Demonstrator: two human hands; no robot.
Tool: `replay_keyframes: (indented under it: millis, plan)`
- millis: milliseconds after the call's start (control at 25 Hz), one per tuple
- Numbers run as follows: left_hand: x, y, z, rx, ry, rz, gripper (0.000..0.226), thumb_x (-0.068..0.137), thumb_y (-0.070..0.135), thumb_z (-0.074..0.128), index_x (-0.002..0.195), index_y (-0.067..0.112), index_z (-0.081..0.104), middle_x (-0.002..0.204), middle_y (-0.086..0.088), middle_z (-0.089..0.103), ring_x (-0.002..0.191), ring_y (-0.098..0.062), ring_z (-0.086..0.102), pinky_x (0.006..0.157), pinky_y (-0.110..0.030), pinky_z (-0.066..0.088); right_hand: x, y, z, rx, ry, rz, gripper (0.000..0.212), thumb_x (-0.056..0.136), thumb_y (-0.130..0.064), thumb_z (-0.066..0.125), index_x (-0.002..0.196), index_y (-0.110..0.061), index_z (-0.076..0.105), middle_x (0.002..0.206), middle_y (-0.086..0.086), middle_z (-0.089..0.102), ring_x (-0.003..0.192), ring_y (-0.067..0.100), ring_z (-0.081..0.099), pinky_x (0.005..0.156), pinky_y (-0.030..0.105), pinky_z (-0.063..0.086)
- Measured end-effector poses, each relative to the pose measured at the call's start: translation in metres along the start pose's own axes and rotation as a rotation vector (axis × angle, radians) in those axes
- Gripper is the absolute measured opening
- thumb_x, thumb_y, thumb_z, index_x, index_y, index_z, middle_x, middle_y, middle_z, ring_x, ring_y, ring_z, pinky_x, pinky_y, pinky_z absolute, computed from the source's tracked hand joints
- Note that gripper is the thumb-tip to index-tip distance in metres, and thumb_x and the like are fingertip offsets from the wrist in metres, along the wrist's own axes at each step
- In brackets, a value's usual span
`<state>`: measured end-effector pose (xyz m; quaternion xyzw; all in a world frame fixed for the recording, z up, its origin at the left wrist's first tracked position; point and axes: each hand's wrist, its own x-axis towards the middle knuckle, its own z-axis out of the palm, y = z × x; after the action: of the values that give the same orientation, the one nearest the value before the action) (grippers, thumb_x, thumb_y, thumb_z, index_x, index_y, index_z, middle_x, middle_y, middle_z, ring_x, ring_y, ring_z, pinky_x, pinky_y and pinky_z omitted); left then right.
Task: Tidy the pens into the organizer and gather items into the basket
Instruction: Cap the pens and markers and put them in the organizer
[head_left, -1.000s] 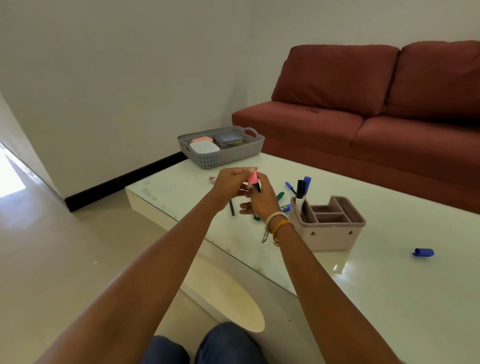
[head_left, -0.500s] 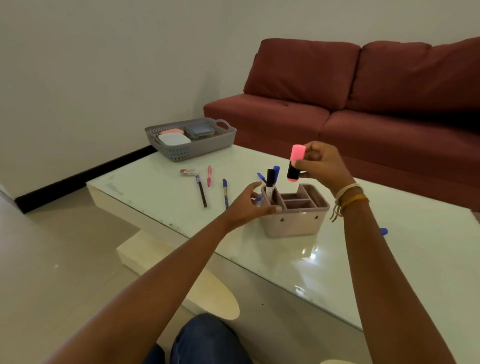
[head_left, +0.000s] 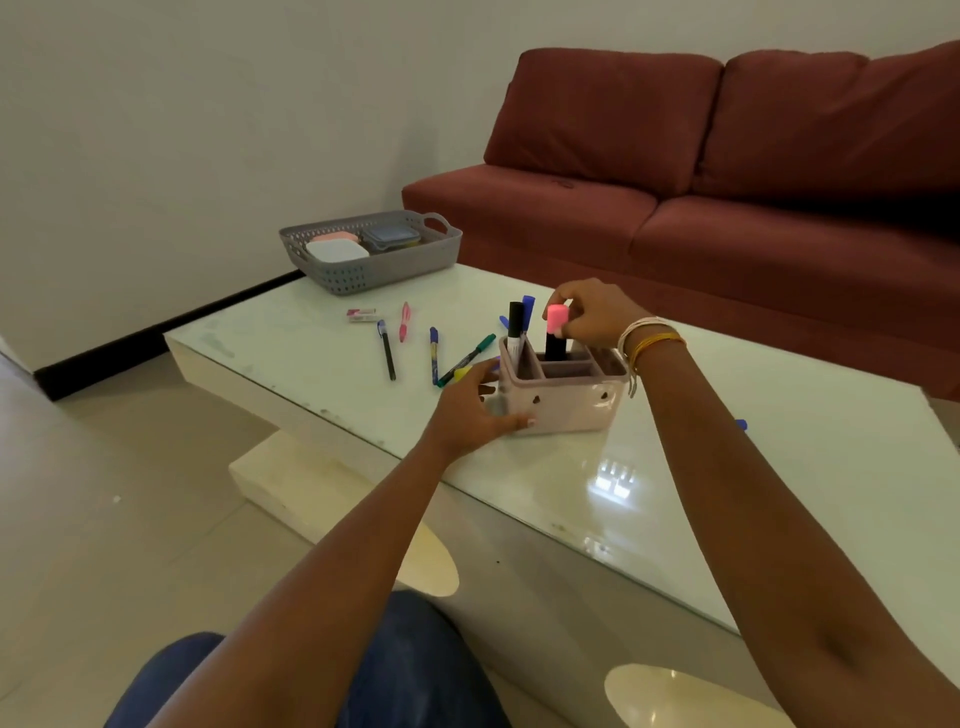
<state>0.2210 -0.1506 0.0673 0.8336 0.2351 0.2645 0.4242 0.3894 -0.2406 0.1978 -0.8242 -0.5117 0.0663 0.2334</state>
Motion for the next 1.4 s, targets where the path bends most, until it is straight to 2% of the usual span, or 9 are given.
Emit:
replay_keyframes:
  millis: [160,320,560,720,800,920,1080,1280,1400]
  plan:
    - [0.002,0.000,0.000,0.037,0.023,0.027,0.088,0.064,0.043,0.084,0.139,0.020,0.043,0.133,0.001,0.057,0.112,-0.008,0.055,0.086,-0.012,0.043,0.003,0.003,0.004,-0.014,-0.015,-0.005,0.025,0.087,-0.010,0.058,0.112,-0.014,0.061,0.101,0.010,0.063,0.099,0.031,0.062,0.087,0.033,0.047]
    - [0.005,-0.001,0.000,0.038,0.009,0.029,0.090,0.063,0.041,0.085,0.140,0.022,0.042,0.134,0.003,0.056,0.109,-0.002,0.051,0.085,-0.008,0.041,0.004,0.011,0.010,0.166,0.029,0.009,0.023,0.086,-0.005,0.054,0.102,-0.021,0.058,0.101,0.013,0.067,0.093,0.031,0.066,0.089,0.043,0.053]
    - [0.002,-0.002,0.005,0.092,0.002,-0.019,0.102,0.056,0.054,0.084,0.143,0.029,0.037,0.134,0.005,0.057,0.118,-0.013,0.056,0.097,-0.035,0.051,-0.002,0.007,0.016,-0.037,-0.118,0.047,0.033,0.087,-0.008,0.054,0.119,-0.014,0.063,0.121,0.012,0.061,0.100,0.023,0.053,0.086,0.029,0.041]
    - [0.001,0.002,0.006,0.130,0.004,-0.034,0.102,0.057,0.055,0.083,0.144,0.030,0.035,0.134,0.005,0.057,0.118,-0.012,0.056,0.097,-0.033,0.050,-0.016,0.017,0.019,0.059,0.060,0.110,0.040,0.087,-0.004,0.050,0.124,-0.014,0.060,0.126,0.012,0.057,0.117,0.028,0.055,0.101,0.035,0.043]
    - [0.000,0.004,0.006,0.155,-0.006,-0.055,0.105,0.057,0.057,0.082,0.146,0.031,0.032,0.131,0.006,0.059,0.116,-0.011,0.057,0.094,-0.030,0.049,-0.021,0.026,0.020,-0.027,0.128,0.170,0.035,0.090,-0.014,0.052,0.124,-0.015,0.059,0.128,0.015,0.051,0.119,0.032,0.050,0.103,0.039,0.043]
    - [0.002,0.007,0.007,0.226,-0.059,-0.086,0.110,0.056,0.063,0.080,0.148,0.033,0.027,0.130,0.007,0.057,0.116,-0.011,0.054,0.090,-0.026,0.044,-0.018,0.034,0.023,-0.153,0.056,0.225,0.042,0.091,-0.029,0.056,0.131,-0.018,0.053,0.129,0.017,0.045,0.122,0.035,0.045,0.103,0.042,0.041]
    - [0.002,0.004,0.007,0.214,-0.057,-0.077,0.108,0.053,0.065,0.079,0.145,0.032,0.034,0.129,0.007,0.058,0.115,-0.009,0.054,0.097,-0.030,0.048,-0.005,0.038,0.009,-0.076,-0.057,0.126,0.047,0.088,-0.010,0.052,0.133,-0.022,0.050,0.129,0.015,0.049,0.107,0.026,0.054,0.093,0.032,0.045]
    - [0.001,0.001,0.005,0.185,-0.071,-0.026,0.087,0.053,0.065,0.079,0.132,0.044,0.048,0.131,0.012,0.057,0.118,-0.004,0.052,0.102,-0.036,0.047,0.009,0.041,-0.007,-0.065,-0.236,0.046,0.060,0.076,0.013,0.055,0.124,-0.021,0.053,0.127,0.006,0.053,0.116,0.021,0.053,0.101,0.035,0.046]
    - [0.003,0.001,0.005,0.251,-0.095,-0.008,0.078,0.059,0.065,0.075,0.130,0.050,0.048,0.136,0.013,0.053,0.126,-0.008,0.046,0.106,-0.037,0.042,0.006,0.043,-0.004,0.239,-0.090,0.009,0.049,0.070,0.024,0.046,0.100,-0.013,0.058,0.107,0.010,0.061,0.107,0.025,0.061,0.101,0.041,0.050]
